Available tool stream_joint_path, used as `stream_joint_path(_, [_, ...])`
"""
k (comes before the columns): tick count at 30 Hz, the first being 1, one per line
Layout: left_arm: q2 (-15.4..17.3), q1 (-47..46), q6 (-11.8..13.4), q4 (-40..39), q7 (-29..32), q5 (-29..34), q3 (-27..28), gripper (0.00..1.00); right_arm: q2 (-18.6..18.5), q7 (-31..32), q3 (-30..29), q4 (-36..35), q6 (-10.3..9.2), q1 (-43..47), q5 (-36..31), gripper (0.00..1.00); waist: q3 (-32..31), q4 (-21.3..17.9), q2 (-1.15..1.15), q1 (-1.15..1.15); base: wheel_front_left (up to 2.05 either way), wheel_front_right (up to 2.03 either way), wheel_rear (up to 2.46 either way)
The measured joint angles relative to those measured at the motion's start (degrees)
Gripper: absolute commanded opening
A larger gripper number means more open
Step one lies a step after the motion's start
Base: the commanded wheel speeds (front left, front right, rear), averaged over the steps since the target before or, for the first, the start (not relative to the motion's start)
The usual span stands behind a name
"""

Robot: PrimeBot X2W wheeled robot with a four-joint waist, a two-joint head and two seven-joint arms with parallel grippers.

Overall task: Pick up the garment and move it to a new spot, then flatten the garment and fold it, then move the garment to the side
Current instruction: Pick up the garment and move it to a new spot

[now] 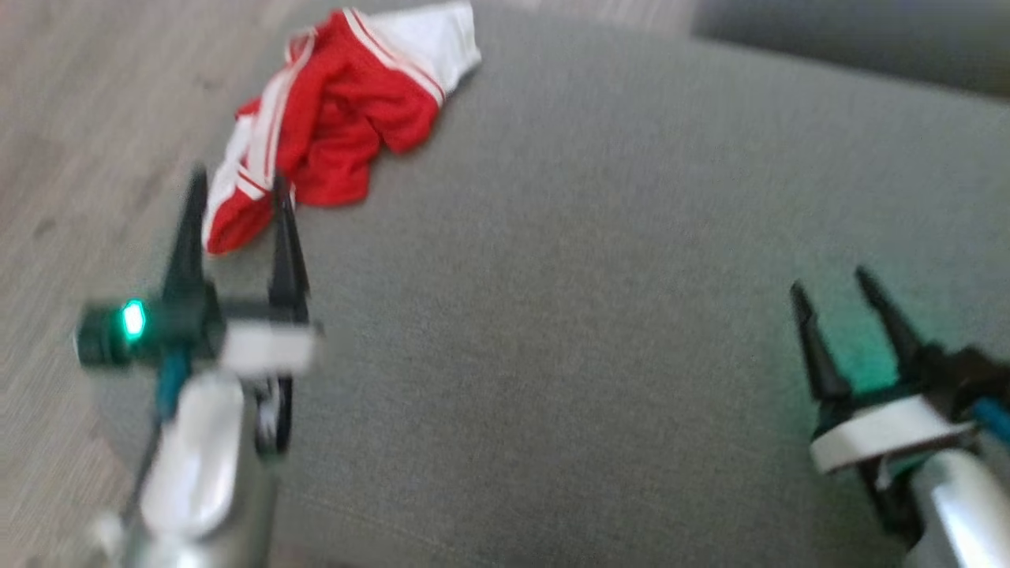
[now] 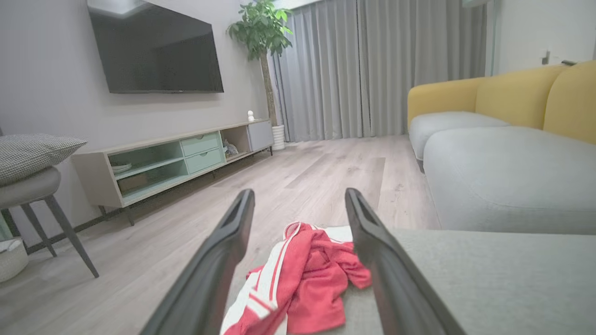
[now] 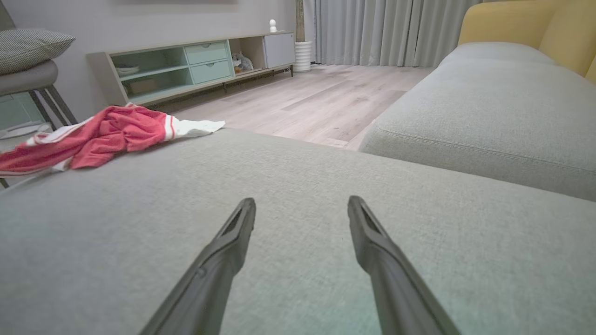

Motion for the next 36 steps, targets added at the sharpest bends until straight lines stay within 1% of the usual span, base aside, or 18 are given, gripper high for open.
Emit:
stream_joint_path(2, [0.80, -7.27, 0.02, 5.99, 0.10, 0.02, 0.59, 1.00, -2.43, 0.00, 0.13, -0.64, 0.00, -2.15, -0.05, 1.00, 3.22, -0.16, 0.00, 0.00, 0.00, 0.00, 0.00])
stream_joint_path(4, [2.10, -13.95, 0.00, 12.71, 3.09, 0.15, 1.37, 1.00, -4.64, 0.00, 0.73, -1.40, 0.00, -3.91, -0.43, 1.00, 6.37, -0.47, 0.00, 0.00, 0.00, 0.00, 0.00])
stream_joint_path(5, [2.10, -13.95, 0.00, 12.71, 3.09, 0.15, 1.37, 1.00, -4.64, 0.00, 0.73, -1.40, 0.00, -3.91, -0.43, 1.00, 6.37, -0.47, 0.00, 0.00, 0.00, 0.00, 0.00])
stream_joint_path(8, [4.28, -23.12, -0.60, 22.67, 8.72, 0.09, 2.59, 1.00, -7.24, 0.00, 1.77, -2.43, 0.00, -6.22, -0.41, 1.00, 10.89, -1.30, 0.00, 0.01, 0.00, 0.00, 0.00])
stream_joint_path(10, [5.47, -27.97, -1.31, 28.59, 12.03, -0.25, 3.24, 1.00, -8.42, -0.35, 2.13, -4.34, 0.00, -7.50, -0.40, 1.00, 13.52, -2.13, 0.00, -0.01, 0.00, 0.00, 0.00])
stream_joint_path(14, [7.57, -33.15, -3.80, 38.36, 15.84, -1.57, 3.86, 1.00, -9.84, -0.78, 2.37, -7.45, 0.01, -10.21, -0.23, 1.00, 17.59, -4.58, 0.00, -0.02, 0.00, 0.00, 0.00])
stream_joint_path(16, [8.16, -34.23, -4.57, 42.41, 17.13, -2.37, 4.33, 1.00, -10.45, -0.94, 2.22, -8.58, 0.01, -11.05, 0.16, 1.00, 19.15, -5.98, 0.00, -0.02, 0.00, 0.00, 0.00])
stream_joint_path(18, [8.83, -34.93, -5.03, 45.17, 17.13, -2.41, 4.30, 1.00, -10.91, -1.26, 1.63, -9.60, 0.01, -11.85, 0.20, 1.00, 20.71, -7.11, 0.00, -0.03, 0.00, 0.00, 0.00])
stream_joint_path(19, [9.16, -35.32, -4.93, 45.87, 16.07, -2.42, 4.35, 0.24, -10.96, -1.27, 1.24, -10.12, 0.01, -12.08, 0.20, 1.00, 21.38, -7.61, 0.00, -0.03, 0.00, 0.00, 0.00])
stream_joint_path(20, [9.62, -35.83, -4.55, 46.19, 14.07, -2.42, 4.46, 0.00, -10.94, -1.35, 1.03, -10.71, 0.01, -12.24, 0.20, 1.00, 21.91, -8.11, 0.00, -0.02, 0.00, 0.00, 0.00])
stream_joint_path(22, [10.42, -36.83, -3.88, 46.51, 10.12, -2.10, 4.28, 0.00, -10.67, -1.53, 0.83, -11.00, 0.02, -12.87, 0.20, 1.00, 22.45, -8.97, 0.00, -0.02, 0.00, 0.00, 0.00])
stream_joint_path(25, [10.66, -38.11, -3.33, 46.35, 4.34, -0.69, 3.09, 0.00, -9.48, -1.58, 0.46, -9.89, 0.01, -13.23, 0.19, 1.00, 21.54, -9.70, 0.00, -0.01, 0.00, 0.00, 0.00])
stream_joint_path(29, [12.37, -40.47, -3.52, 43.28, 1.57, 1.23, 0.94, 0.00, -6.97, -1.16, 0.55, -6.02, 0.01, -12.76, 0.19, 1.00, 18.13, -10.44, 0.00, -0.01, 0.00, 0.00, 0.00])
stream_joint_path(32, [13.68, -43.22, -4.97, 38.57, 1.09, 2.96, -1.19, 0.00, -4.33, -0.68, 1.29, -3.81, 0.01, -11.37, 0.30, 1.00, 14.89, -11.49, 0.00, -0.02, 0.00, 0.00, 0.00])
stream_joint_path(36, [13.76, -46.09, -7.57, 31.29, 0.68, 3.39, -3.53, 0.00, -0.23, -0.65, 2.36, -2.59, 0.01, -9.19, 0.78, 1.00, 10.22, -14.09, 0.00, -0.03, 0.00, 0.00, 0.00])
